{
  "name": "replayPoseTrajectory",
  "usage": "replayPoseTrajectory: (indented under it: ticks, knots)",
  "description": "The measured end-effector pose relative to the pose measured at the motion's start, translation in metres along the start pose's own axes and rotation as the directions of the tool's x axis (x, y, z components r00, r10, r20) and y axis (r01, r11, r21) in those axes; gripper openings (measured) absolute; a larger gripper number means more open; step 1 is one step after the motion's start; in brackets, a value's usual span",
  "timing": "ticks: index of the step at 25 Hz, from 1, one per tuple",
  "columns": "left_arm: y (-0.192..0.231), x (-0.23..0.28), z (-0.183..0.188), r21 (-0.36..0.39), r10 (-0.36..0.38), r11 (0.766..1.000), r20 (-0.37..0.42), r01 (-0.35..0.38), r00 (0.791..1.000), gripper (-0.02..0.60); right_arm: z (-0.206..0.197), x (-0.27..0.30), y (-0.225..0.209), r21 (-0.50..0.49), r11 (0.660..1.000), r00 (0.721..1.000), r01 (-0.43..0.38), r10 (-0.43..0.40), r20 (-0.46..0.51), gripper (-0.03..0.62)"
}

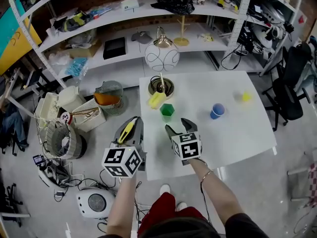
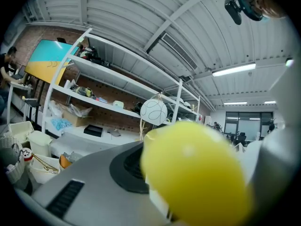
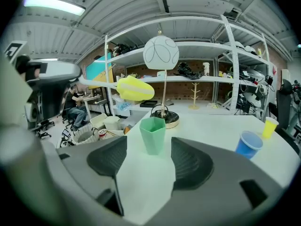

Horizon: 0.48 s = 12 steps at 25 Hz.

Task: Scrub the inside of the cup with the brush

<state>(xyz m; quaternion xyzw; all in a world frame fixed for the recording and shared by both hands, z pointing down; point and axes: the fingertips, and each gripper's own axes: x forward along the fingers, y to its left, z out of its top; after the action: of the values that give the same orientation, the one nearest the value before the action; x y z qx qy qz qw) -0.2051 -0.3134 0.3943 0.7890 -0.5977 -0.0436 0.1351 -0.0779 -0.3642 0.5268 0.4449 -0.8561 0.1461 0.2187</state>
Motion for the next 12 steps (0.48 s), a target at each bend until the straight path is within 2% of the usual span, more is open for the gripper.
replayPoseTrajectory:
  ticks: [12]
  knots:
    - [-0.074,-0.046,0.001,0.033,-0.046,0.998,0.024,0.046,0.999,0.046,-0.007,-0.101,0.0,-0.002,1.0,0.996,0.026,-0.026,0.085,0.304]
